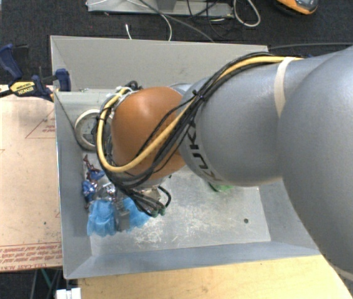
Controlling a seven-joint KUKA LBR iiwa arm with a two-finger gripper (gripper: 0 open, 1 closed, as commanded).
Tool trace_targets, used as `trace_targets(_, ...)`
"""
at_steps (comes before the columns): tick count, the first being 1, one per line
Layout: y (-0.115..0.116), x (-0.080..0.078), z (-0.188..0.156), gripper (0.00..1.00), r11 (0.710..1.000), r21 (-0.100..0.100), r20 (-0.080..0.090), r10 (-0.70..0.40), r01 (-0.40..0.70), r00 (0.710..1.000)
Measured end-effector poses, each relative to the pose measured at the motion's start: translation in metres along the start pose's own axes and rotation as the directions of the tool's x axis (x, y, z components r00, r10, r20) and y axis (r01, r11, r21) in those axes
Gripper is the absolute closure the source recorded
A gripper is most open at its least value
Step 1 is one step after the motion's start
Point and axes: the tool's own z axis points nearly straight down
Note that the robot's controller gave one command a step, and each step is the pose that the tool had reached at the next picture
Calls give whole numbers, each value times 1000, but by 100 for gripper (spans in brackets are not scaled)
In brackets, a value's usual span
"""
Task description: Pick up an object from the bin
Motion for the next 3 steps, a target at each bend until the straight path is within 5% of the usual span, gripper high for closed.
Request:
trace_targets(1, 1, 2, 20, 100, 1000, -1, 2, 2, -2, 1000)
trace_targets(2, -8, -22, 102, 100, 969, 0, 9, -248, 248, 969)
trace_targets(3, 3, -9, 94, 100, 969, 0, 7, -247, 247, 969)
